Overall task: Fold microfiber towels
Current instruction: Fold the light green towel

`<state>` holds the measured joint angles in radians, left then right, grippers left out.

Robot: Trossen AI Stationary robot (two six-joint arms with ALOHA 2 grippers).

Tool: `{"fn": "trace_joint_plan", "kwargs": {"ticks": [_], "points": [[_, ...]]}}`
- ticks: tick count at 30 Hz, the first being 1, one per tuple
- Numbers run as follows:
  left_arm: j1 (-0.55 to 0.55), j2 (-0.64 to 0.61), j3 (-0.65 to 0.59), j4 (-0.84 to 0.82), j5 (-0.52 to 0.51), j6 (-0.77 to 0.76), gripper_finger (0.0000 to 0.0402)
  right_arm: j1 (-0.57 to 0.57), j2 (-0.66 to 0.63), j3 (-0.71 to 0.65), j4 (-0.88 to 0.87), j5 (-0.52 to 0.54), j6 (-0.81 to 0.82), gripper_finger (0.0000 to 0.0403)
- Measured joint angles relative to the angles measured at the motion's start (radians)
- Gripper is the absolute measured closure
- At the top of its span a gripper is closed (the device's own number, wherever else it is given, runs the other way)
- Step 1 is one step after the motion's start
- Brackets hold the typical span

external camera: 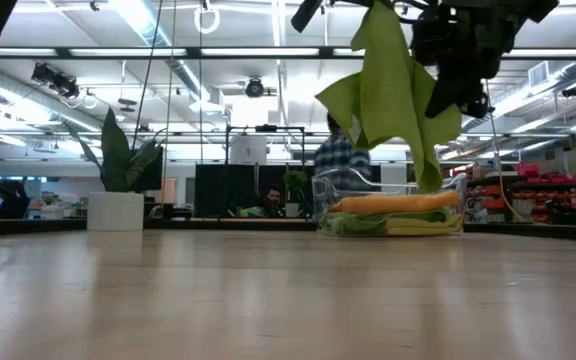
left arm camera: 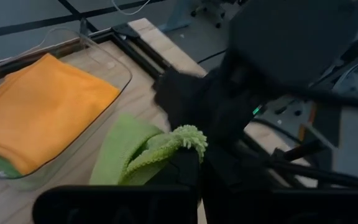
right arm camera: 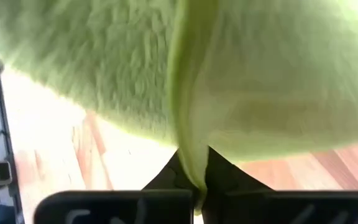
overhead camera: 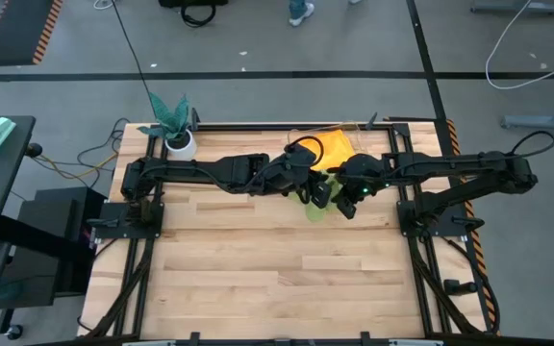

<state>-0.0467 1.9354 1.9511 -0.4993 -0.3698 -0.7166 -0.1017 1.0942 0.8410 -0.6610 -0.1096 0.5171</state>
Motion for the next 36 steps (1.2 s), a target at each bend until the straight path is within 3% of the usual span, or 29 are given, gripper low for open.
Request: {"fn": "trace_joint_plan", "kwargs": {"ticks": [8, 20, 30, 36], "points": [[0.000, 0.000, 0.000, -0.090, 0.000, 0.021, 0.0393, 0.001, -0.145, -0.001, -0.136, 0.017, -0.023, 0.0400], [0.005, 0.000, 0.000, -0.363, -0.004, -0.037, 0.0395, 0.067, -0.351, -0.001, -0.215, 0.020, 0.032, 0.0401], [0.005, 0.000, 0.000, -0.544, -0.004, -0.108, 0.0396, 0.158, -0.373, 0.084, -0.242, 0.000, 0.051, 0.0402], [-0.012, 0.000, 0.000, -0.549, 0.016, -0.115, 0.0379, 0.156, -0.354, 0.152, -0.378, 0.020, 0.038, 0.0402]]}}
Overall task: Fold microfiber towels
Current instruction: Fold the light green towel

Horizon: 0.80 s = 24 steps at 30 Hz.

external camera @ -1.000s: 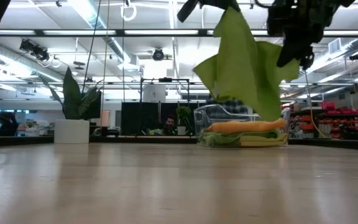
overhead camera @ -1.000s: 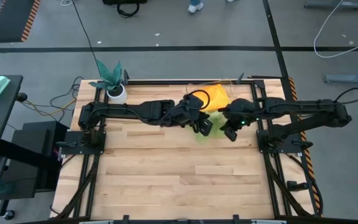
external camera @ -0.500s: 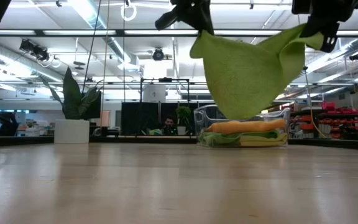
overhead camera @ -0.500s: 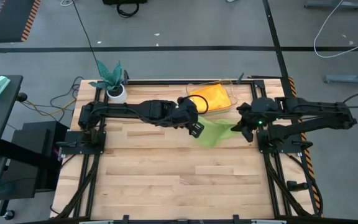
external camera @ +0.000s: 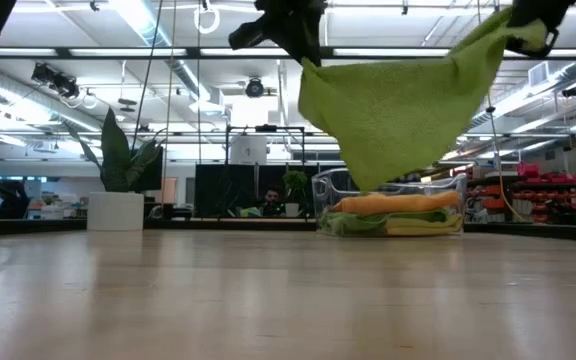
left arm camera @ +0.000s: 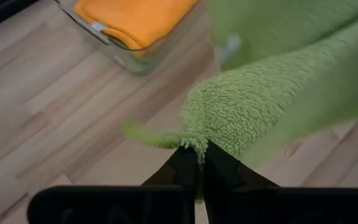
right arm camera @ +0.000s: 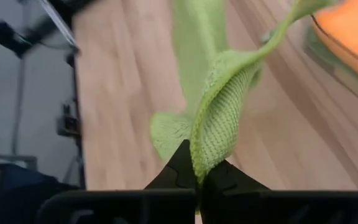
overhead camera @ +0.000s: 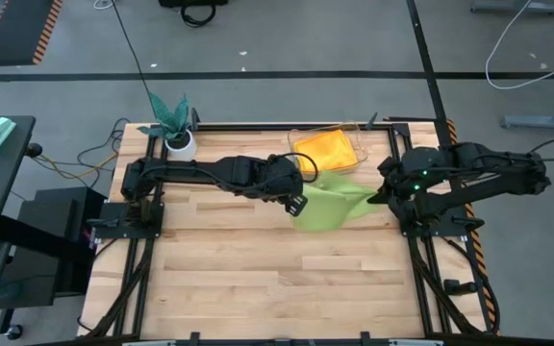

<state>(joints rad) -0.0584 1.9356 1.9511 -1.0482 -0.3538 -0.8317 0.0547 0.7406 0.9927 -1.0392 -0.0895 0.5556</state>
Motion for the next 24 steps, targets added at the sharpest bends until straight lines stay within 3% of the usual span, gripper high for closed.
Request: {"fn": "trace_joint_plan", "kwargs": {"ticks": [7, 9, 13, 17, 21, 24], "points": [[-0.046, 0.000, 0.000, 0.019, 0.008, 0.026, 0.0367, 0.000, 0.018, 0.000, -0.096, 0.000, -0.017, 0.0403], [-0.045, 0.000, 0.000, 0.059, 0.052, 0.054, 0.0361, 0.000, 0.025, 0.000, -0.095, 0.000, -0.027, 0.0403], [-0.038, 0.005, 0.000, 0.098, 0.259, 0.100, 0.0342, 0.000, 0.048, 0.000, -0.140, -0.007, -0.036, 0.0403], [-0.043, 0.012, -0.001, 0.095, 0.392, 0.139, 0.0316, 0.000, 0.069, 0.000, -0.183, -0.027, -0.059, 0.0403], [-0.022, 0.010, -0.001, 0.096, 0.629, 0.178, 0.0291, 0.012, 0.076, 0.000, -0.218, -0.099, -0.049, 0.0403], [0.005, 0.010, -0.001, 0.140, 0.692, 0.214, 0.0274, 0.053, 0.077, 0.000, -0.256, -0.111, -0.020, 0.0403]]}}
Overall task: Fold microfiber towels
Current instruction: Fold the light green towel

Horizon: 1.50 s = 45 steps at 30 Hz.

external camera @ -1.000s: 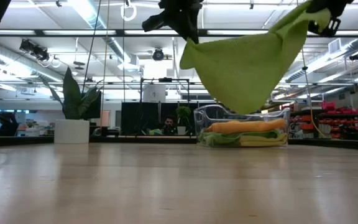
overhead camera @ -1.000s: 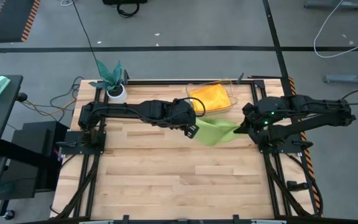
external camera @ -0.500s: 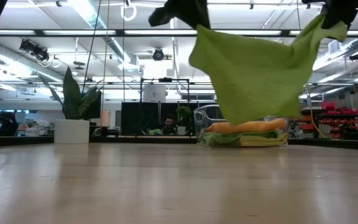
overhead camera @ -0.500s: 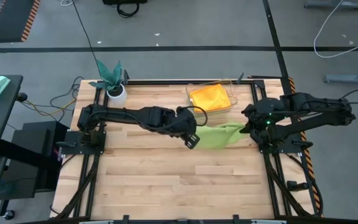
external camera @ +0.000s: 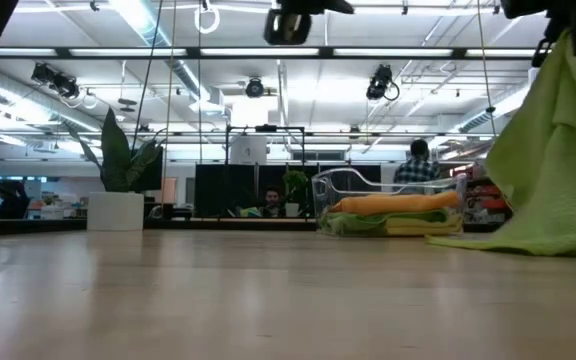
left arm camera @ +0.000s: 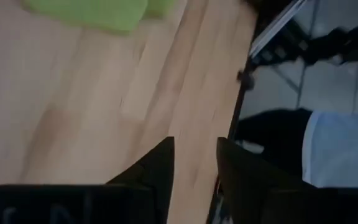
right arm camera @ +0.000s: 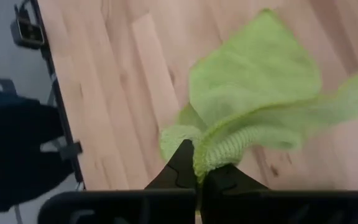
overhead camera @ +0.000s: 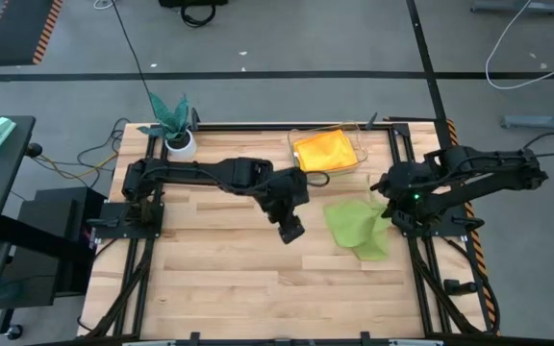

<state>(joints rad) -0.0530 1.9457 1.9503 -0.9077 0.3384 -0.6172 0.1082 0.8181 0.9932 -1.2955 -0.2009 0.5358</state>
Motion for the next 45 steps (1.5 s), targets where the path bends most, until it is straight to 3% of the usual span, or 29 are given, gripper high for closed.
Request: {"fn": "trace_joint_plan", "kwargs": {"ticks": [4, 9, 14, 18, 24, 31, 33, 39, 45], "points": [[0.054, 0.000, 0.000, 0.139, -0.007, 0.059, 0.0257, 0.074, 0.017, 0.023, -0.042, 0.005, 0.055, 0.0403], [0.135, -0.001, 0.000, 0.339, -0.067, 0.107, 0.0249, 0.186, 0.100, 0.168, -0.152, 0.082, 0.117, 0.0403], [0.210, 0.005, 0.001, 0.363, -0.043, 0.183, 0.0253, 0.249, 0.228, 0.358, -0.262, 0.163, 0.151, 0.0403], [0.238, 0.035, 0.001, 0.356, 0.056, 0.273, 0.0256, 0.232, 0.336, 0.464, -0.275, 0.180, 0.150, 0.0403], [0.208, 0.071, 0.000, 0.312, 0.071, 0.371, 0.0244, 0.155, 0.454, 0.550, -0.275, 0.185, 0.087, 0.0403], [0.143, 0.071, 0.000, 0.246, 0.077, 0.412, 0.0238, 0.027, 0.484, 0.593, -0.273, 0.186, -0.015, 0.0403], [0.120, 0.071, 0.000, 0.248, 0.046, 0.393, 0.0240, -0.005, 0.482, 0.603, -0.270, 0.186, -0.033, 0.0403], [0.050, 0.095, 0.000, 0.260, -0.197, 0.386, 0.0238, -0.066, 0.482, 0.624, -0.257, 0.186, -0.119, 0.0403], [0.018, 0.132, 0.001, 0.326, -0.366, 0.311, 0.0241, -0.134, 0.486, 0.654, -0.251, 0.182, -0.191, 0.0403]]}}
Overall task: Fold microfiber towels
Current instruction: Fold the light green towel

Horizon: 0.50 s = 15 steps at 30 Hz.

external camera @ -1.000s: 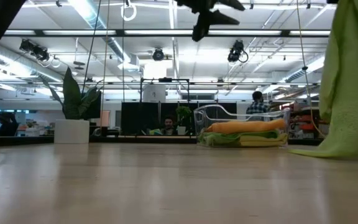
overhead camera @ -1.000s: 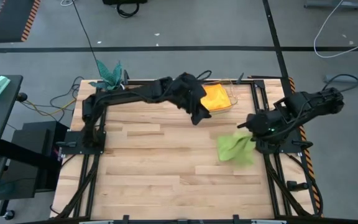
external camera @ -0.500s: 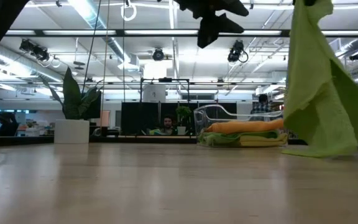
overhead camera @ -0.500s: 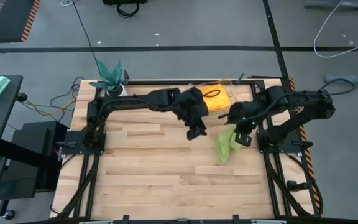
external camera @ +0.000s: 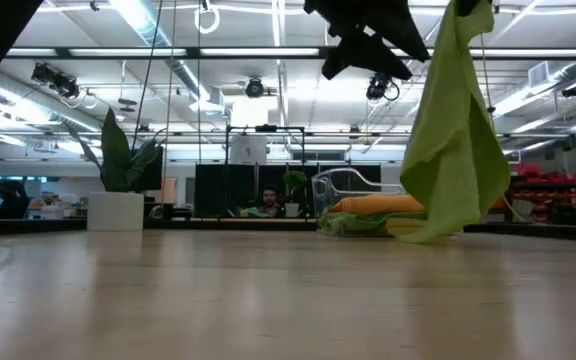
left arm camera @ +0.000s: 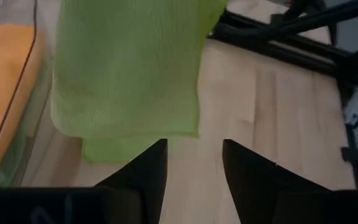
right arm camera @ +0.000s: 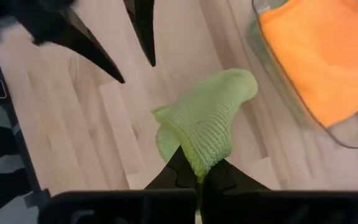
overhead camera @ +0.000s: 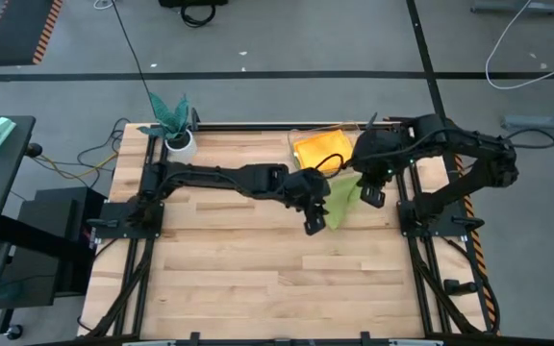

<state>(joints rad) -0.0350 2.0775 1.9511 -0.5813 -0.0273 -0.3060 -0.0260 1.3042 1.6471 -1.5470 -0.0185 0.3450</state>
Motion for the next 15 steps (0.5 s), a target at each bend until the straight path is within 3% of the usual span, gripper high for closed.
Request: {"fn": "trace_joint_plan", "kwargs": {"ticks": [5, 11, 15], "points": [[-0.015, 0.032, 0.000, 0.045, -0.040, -0.038, 0.0240, -0.056, 0.007, 0.035, 0.017, -0.045, -0.061, 0.0403], [-0.033, 0.041, 0.000, 0.043, -0.232, -0.087, 0.0250, -0.119, 0.008, 0.038, 0.030, -0.108, -0.122, 0.0403], [-0.048, 0.041, 0.000, 0.073, -0.294, -0.102, 0.0261, -0.168, 0.013, 0.038, 0.061, -0.174, -0.152, 0.0403]]}}
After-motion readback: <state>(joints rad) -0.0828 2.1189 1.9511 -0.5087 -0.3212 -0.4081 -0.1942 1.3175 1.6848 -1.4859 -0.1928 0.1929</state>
